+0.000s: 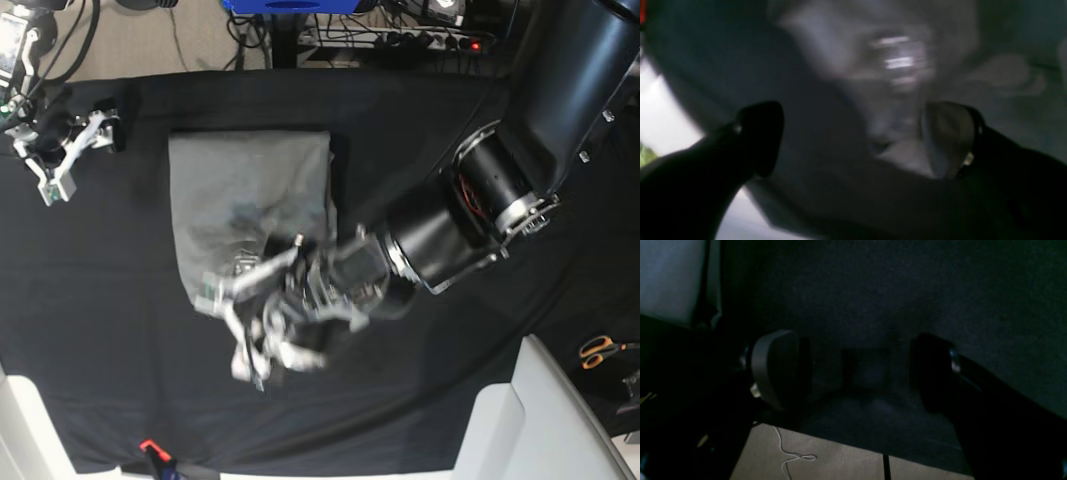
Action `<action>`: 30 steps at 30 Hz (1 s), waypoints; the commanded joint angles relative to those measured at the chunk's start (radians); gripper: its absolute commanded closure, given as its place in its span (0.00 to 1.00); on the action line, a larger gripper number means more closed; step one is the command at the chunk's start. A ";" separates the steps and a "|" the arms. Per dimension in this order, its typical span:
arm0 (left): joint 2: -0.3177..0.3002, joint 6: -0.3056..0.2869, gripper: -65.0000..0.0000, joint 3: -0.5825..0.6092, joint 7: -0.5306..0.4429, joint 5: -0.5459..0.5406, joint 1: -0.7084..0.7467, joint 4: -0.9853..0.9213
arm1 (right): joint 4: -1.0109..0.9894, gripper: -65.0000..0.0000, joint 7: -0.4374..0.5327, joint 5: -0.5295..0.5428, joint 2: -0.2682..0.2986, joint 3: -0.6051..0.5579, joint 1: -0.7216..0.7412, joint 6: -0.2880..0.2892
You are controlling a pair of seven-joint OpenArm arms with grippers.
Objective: Fold the T-shirt properly
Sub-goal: 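Release the shirt with the left gripper and lift it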
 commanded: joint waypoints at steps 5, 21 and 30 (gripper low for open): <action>0.003 0.009 0.00 -0.128 0.146 0.005 -0.028 0.197 | 0.014 0.21 0.013 0.009 0.012 0.004 0.004 0.002; -0.158 0.009 1.00 -0.406 0.149 0.212 0.744 0.708 | 0.017 0.21 0.018 0.009 0.012 0.007 0.000 0.002; -0.168 0.009 1.00 -0.408 0.129 0.210 0.767 0.581 | 0.015 0.21 0.016 0.009 0.012 0.007 -0.002 0.002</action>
